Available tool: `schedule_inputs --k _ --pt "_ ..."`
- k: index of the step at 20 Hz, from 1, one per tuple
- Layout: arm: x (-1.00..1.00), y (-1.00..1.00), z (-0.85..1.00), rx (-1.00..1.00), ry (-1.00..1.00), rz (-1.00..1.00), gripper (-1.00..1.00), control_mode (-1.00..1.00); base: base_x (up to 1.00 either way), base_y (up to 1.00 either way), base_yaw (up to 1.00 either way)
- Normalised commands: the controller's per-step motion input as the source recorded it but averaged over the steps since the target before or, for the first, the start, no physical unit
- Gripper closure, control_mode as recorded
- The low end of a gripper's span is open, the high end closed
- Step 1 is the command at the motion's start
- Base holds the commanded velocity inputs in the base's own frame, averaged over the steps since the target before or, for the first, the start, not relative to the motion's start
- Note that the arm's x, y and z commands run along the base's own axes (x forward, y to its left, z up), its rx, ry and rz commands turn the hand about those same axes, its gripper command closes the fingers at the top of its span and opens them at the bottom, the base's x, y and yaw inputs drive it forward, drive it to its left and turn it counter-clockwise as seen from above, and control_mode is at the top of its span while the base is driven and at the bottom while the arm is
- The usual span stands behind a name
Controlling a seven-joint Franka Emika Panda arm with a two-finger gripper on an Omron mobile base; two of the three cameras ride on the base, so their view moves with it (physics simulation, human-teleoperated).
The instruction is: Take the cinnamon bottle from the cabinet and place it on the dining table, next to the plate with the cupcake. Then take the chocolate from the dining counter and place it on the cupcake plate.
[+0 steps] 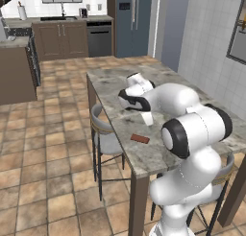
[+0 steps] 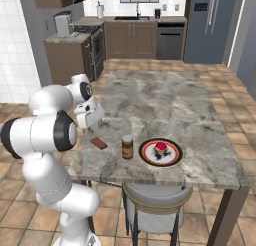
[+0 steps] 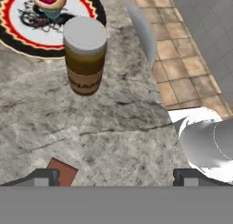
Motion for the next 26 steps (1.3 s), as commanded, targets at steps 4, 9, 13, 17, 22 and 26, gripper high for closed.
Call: schedule_inputs --k 4,9,13,17,22,26 --pt "0.0 0.0 -0.92 0.16 -0.11 0.0 -1.0 -1.0 0.0 0.0 0.0" --pt "0.15 0.19 -0.56 0.03 -0.18 -0.29 -1.0 -1.0 0.0 0.0 0.0" --pt "0.36 0.4 -0.03 0.0 -0.13 -0.47 -1.0 -1.0 0.0 0.0 0.0" --pt "0.39 0.28 -0.12 0.0 -0.1 -0.37 -1.0 -1.0 0.0 0.0 0.0" --pt "0.12 0.0 -0.28 0.0 -0.04 -0.16 -1.0 -1.0 0.0 0.0 0.0" --pt "0.0 0.25 -0.31 0.0 -0.02 -0.22 -1.0 -1.0 0.0 0.0 0.0"
